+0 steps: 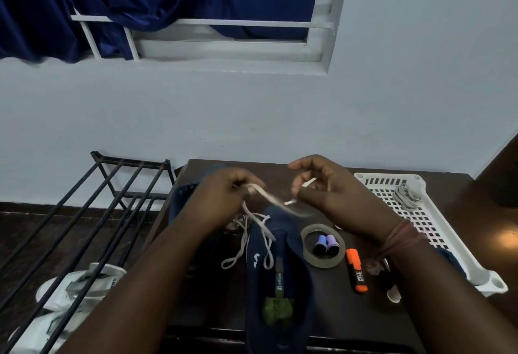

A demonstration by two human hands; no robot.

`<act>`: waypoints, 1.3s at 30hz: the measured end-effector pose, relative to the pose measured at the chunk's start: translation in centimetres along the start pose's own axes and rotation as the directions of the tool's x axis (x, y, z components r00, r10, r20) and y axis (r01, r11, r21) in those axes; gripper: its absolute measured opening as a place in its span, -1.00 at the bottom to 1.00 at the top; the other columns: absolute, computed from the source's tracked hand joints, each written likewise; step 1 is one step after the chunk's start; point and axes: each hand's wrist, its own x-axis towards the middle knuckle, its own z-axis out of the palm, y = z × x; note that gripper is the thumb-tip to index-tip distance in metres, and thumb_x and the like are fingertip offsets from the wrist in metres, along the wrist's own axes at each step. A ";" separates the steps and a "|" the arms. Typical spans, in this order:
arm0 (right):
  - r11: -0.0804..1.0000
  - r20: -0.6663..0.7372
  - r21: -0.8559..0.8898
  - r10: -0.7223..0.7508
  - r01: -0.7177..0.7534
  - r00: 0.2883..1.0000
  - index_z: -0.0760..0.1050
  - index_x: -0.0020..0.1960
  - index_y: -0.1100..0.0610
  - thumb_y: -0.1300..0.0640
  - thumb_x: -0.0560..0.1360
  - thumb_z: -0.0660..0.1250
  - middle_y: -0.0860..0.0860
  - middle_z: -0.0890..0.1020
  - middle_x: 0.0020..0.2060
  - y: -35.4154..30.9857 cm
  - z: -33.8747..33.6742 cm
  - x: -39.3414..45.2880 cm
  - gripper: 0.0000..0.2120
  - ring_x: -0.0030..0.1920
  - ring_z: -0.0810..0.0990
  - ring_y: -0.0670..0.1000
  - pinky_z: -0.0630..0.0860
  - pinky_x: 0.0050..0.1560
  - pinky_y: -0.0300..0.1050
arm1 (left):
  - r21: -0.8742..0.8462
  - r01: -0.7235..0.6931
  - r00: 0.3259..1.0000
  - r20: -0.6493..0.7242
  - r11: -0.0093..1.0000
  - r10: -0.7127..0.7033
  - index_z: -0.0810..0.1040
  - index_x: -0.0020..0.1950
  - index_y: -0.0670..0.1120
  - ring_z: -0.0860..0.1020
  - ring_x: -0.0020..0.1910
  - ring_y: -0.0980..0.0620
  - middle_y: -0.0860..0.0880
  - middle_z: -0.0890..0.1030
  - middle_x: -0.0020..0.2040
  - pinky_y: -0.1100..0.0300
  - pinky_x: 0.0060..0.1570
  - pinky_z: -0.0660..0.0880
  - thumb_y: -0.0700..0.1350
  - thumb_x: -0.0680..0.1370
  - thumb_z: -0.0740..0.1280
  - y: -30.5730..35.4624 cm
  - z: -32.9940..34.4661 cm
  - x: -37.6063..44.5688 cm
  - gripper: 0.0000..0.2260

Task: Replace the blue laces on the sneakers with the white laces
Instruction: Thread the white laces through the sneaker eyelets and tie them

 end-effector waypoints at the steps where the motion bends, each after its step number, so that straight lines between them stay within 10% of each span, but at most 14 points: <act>1: 0.995 -0.064 -0.098 0.019 -0.026 0.998 0.54 0.15 -0.03 0.24 0.54 0.31 -0.09 0.65 -0.18 0.6 -0.2 0.1 -0.75 -0.27 0.58 -0.15 0.50 -0.16 -0.30 | 0.006 0.065 0.988 -0.139 0.998 -0.063 0.70 -0.07 0.06 0.61 -0.19 0.21 0.11 0.68 -0.17 0.25 -0.22 0.46 -0.13 0.59 0.35 -0.4 -0.4 0.3 -0.84; 3: 0.985 -0.240 -0.122 0.093 -0.125 0.966 0.60 0.04 0.03 0.27 0.55 0.28 -0.09 0.63 -0.31 1.7 -0.4 0.3 -0.80 -0.35 0.58 -0.15 0.50 -0.29 -0.31 | -0.126 0.207 0.909 -0.343 0.970 -0.239 0.67 -0.07 0.05 0.59 -0.17 0.21 0.12 0.67 -0.13 0.26 -0.28 0.39 -0.14 0.59 0.29 -1.1 -1.3 0.7 -0.82; 6: 0.939 -0.281 0.294 0.264 -0.180 0.923 0.57 0.05 0.29 0.39 0.54 0.29 0.13 0.64 -0.32 2.1 -0.2 0.4 -0.87 -0.40 0.61 -0.04 0.58 -0.36 -0.20 | -0.195 0.307 0.868 -0.346 0.932 -0.358 0.64 -0.02 0.03 0.57 -0.13 0.13 0.06 0.65 -0.04 0.22 -0.27 0.40 -0.19 0.59 0.25 -1.6 -1.7 0.6 -0.81; 10: 0.911 -0.173 0.402 0.170 -0.089 0.970 0.57 0.06 0.27 0.41 0.51 0.35 0.27 0.66 -0.16 0.8 1.2 0.5 -0.84 -0.24 0.67 0.10 0.63 -0.24 -0.13 | -0.278 0.085 0.996 0.011 0.957 -0.085 0.61 0.20 0.05 0.63 0.01 0.19 0.10 0.67 0.05 0.28 -0.03 0.53 -0.08 0.55 0.43 0.9 0.0 -0.1 -0.77; 13: 0.854 -0.123 0.519 0.104 -0.026 0.987 0.56 0.07 0.29 0.44 0.50 0.34 0.26 0.65 -0.17 -0.4 2.8 0.7 -0.82 -0.19 0.66 0.12 0.65 -0.15 -0.08 | -0.434 0.056 0.954 0.289 0.899 0.080 0.57 0.29 0.00 0.64 0.15 0.11 0.03 0.69 0.12 0.15 0.19 0.55 -0.10 0.55 0.43 2.3 1.5 -0.8 -0.70; 21: 0.786 -0.199 0.618 0.141 0.013 0.970 0.59 -0.01 0.26 0.37 0.48 0.40 0.27 0.67 -0.14 -0.5 4.4 0.9 -0.89 -0.12 0.66 0.09 0.60 -0.01 -0.08 | -0.641 0.109 0.993 0.046 0.760 -0.105 0.70 0.10 -0.16 0.68 0.08 -0.11 -0.15 0.72 -0.02 0.02 0.12 0.61 -0.14 0.55 0.42 1.9 3.1 -1.1 -0.83; 28: 0.956 -0.212 0.266 0.182 -0.123 0.960 0.60 -0.02 0.18 0.24 0.47 0.45 0.14 0.69 -0.15 0.1 3.9 0.6 -0.91 -0.14 0.66 0.03 0.59 -0.08 -0.13 | -0.777 0.061 0.941 -0.165 0.627 -0.297 0.69 0.04 -0.14 0.70 -0.07 -0.07 -0.15 0.73 -0.06 0.13 -0.08 0.63 -0.17 0.56 0.41 2.0 3.4 -0.5 -0.89; 31: 0.912 -0.092 -0.248 0.313 -0.326 0.945 0.56 -0.07 0.13 0.07 0.44 0.49 0.05 0.64 -0.19 2.1 3.7 0.2 -0.83 -0.18 0.60 -0.01 0.55 -0.11 -0.12 | -0.863 -0.196 0.831 -0.398 0.466 -0.388 0.62 0.05 -0.18 0.61 -0.29 0.01 -0.13 0.70 -0.12 0.20 -0.22 0.57 -0.26 0.59 0.34 1.3 -0.8 0.8 -0.91; 35: 0.830 0.032 -0.421 0.418 -0.367 0.908 0.54 -0.24 0.16 -0.06 0.42 0.50 0.03 0.57 -0.37 3.5 4.5 -0.2 -0.70 -0.29 0.55 -0.01 0.51 -0.16 -0.11 | -0.842 -0.486 0.654 -0.528 0.234 -0.542 0.52 0.08 -0.14 0.68 -0.05 -0.05 -0.14 0.68 0.02 0.13 0.05 0.61 -0.21 0.65 0.24 -1.3 -6.9 0.8 -0.92; 39: 0.806 0.062 -0.493 0.410 -0.329 0.910 0.39 -0.37 0.12 -0.10 0.41 0.48 0.04 0.47 -0.42 3.5 6.2 0.6 -0.59 -0.31 0.47 0.04 0.47 -0.20 -0.10 | -0.894 -0.437 0.746 -0.423 0.100 -0.514 0.54 0.12 -0.14 0.69 0.06 0.01 -0.14 0.66 0.13 0.13 0.10 0.61 -0.15 0.65 0.28 -2.0 -6.2 0.8 -0.89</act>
